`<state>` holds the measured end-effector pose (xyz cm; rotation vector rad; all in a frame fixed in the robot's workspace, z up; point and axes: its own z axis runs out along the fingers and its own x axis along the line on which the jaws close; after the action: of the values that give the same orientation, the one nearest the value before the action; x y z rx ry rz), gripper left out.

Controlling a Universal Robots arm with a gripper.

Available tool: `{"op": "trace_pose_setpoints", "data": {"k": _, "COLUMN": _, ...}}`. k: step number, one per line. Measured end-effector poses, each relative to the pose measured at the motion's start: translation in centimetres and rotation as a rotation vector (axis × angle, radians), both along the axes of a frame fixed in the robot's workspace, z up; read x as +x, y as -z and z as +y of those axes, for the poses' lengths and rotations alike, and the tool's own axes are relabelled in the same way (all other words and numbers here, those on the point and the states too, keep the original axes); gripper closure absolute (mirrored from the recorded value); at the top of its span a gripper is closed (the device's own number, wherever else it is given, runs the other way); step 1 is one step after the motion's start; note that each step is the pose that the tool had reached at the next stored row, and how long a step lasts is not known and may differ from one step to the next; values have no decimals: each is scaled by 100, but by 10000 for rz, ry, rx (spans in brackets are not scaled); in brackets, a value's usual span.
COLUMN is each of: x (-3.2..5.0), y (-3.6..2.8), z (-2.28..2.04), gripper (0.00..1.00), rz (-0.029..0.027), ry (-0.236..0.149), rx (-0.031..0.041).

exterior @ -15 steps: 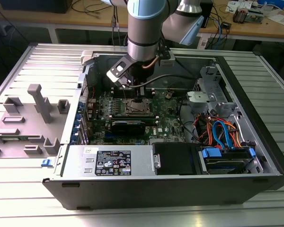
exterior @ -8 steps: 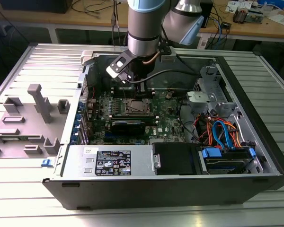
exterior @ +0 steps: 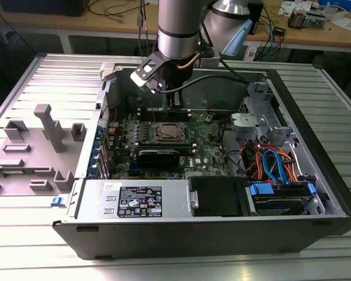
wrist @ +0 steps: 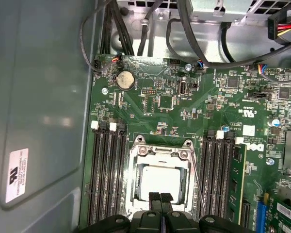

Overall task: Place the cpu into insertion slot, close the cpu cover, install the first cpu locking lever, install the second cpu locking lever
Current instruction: 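Install the first cpu locking lever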

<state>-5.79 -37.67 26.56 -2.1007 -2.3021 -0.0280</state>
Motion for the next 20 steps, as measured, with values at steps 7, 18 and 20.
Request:
{"op": "trace_pose_setpoints", "data": {"k": 7, "x": 0, "y": -48, "z": 0, "gripper": 89, "rz": 6, "ry": 0, "rx": 8}}
{"op": "trace_pose_setpoints", "data": {"k": 18, "x": -26, "y": -45, "z": 0, "gripper": 89, "rz": 5, "ry": -94, "rx": 18}}
{"op": "trace_pose_setpoints", "data": {"k": 20, "x": -35, "y": -43, "z": -1, "gripper": 89, "rz": 7, "ry": -324, "rx": 15}}
